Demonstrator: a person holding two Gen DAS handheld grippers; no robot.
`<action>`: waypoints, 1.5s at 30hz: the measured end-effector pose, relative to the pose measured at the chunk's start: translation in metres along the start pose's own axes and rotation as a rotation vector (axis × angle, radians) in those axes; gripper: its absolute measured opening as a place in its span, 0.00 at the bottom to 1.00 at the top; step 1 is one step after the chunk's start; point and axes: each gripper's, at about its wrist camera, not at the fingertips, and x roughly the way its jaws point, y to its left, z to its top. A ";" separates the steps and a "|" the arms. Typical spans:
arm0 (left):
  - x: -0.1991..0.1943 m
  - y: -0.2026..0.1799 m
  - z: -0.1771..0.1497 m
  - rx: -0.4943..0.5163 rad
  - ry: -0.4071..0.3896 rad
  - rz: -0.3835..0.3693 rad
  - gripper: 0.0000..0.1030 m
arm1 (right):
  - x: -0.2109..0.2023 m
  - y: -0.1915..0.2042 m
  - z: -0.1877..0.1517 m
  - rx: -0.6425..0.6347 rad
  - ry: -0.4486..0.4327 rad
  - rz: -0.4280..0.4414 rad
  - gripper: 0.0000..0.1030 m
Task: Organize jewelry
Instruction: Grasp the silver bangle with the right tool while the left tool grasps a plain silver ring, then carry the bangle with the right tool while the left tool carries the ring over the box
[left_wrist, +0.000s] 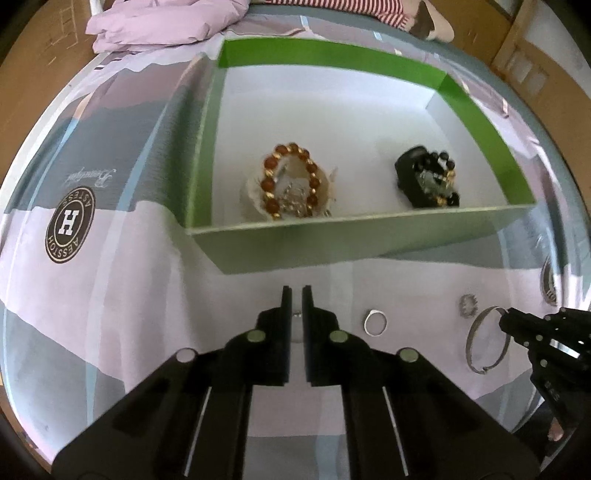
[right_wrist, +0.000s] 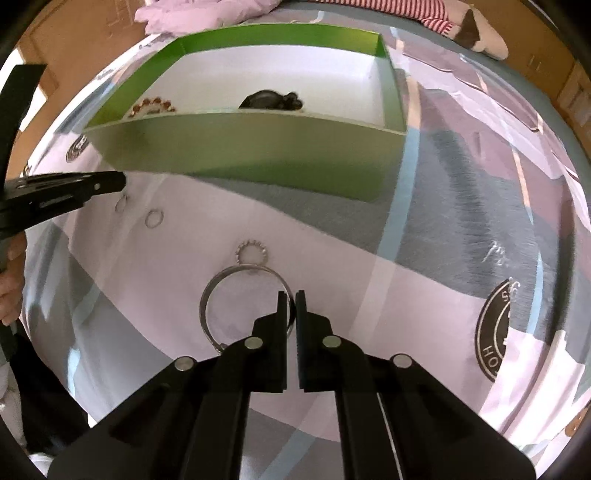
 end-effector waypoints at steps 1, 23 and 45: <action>-0.002 0.002 0.000 -0.004 -0.001 -0.010 0.04 | 0.000 -0.001 0.000 0.003 -0.001 0.000 0.04; 0.009 -0.008 -0.007 0.038 0.048 0.047 0.17 | 0.002 -0.001 0.000 0.004 0.003 0.002 0.04; -0.059 -0.026 -0.004 0.115 -0.251 0.079 0.17 | -0.028 0.009 0.017 -0.011 -0.127 0.054 0.04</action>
